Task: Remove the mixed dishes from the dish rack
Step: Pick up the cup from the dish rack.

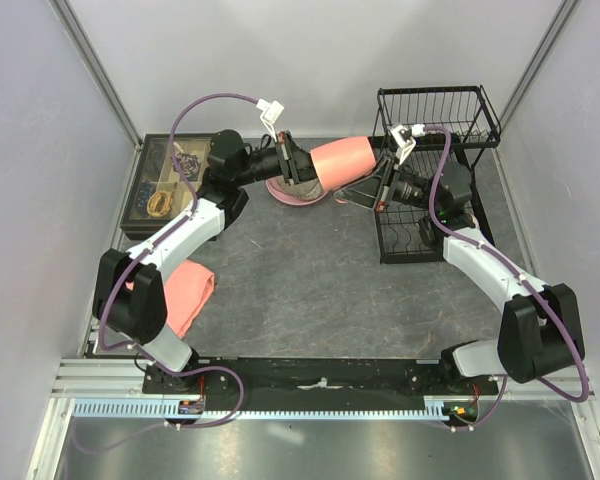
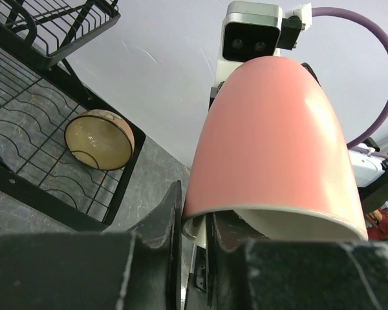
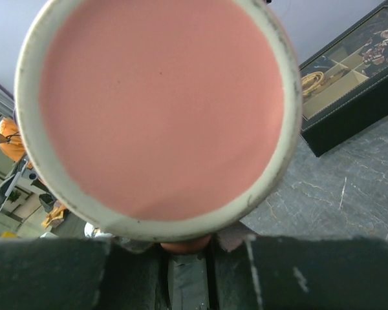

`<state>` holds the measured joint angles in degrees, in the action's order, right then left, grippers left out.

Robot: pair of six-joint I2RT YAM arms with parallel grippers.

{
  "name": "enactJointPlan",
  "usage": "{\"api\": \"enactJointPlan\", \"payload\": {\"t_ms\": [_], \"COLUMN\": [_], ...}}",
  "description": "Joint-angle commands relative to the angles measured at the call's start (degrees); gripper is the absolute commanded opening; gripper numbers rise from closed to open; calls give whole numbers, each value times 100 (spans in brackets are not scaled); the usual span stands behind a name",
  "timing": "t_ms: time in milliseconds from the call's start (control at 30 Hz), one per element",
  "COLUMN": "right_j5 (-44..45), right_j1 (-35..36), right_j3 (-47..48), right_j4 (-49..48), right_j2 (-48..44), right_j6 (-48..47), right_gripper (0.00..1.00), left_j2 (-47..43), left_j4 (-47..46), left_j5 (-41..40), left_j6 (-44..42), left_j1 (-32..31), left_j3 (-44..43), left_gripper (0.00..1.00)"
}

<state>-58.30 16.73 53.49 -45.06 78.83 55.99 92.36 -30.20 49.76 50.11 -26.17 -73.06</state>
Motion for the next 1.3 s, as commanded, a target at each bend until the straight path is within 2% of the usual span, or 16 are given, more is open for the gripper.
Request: {"api": "enactJointPlan", "payload": {"t_ms": [0,133,167,267,367,633,967,1267], "right_j5": [249,328,328,363,381,460,811,1040], "right_j1": [23,23,14,15,23,23,23,14], "right_j3": [29,38,30,-14,-50,-173,-445,-489], "right_j4": [-4,357,470,585,700,972,1552,1939], "right_j2": [-306,-403,-438,-508,-579,-807,-1229,-1458], "right_j6": [-500,-782,-878,-1010,-1098,-1458,-2223,-2592], "right_gripper": [12,28,37,49,57,67,86,89], "left_j2": [-253,-306,-332,-376,-403,-464,-578,-622], "left_j4": [-57,-22,-13,66,137,137,-197,-119], "left_j5": [-159,-203,-221,-273,-300,-397,-283,-72], "left_j6": [-80,-141,-159,-229,-291,-239,218,316], "left_j1": [-28,-19,-19,-11,16,209,815,1404], "left_j3": [81,151,177,178,178,248,283,301], "left_gripper": [2,2,1,2,2,2,2,2]}}
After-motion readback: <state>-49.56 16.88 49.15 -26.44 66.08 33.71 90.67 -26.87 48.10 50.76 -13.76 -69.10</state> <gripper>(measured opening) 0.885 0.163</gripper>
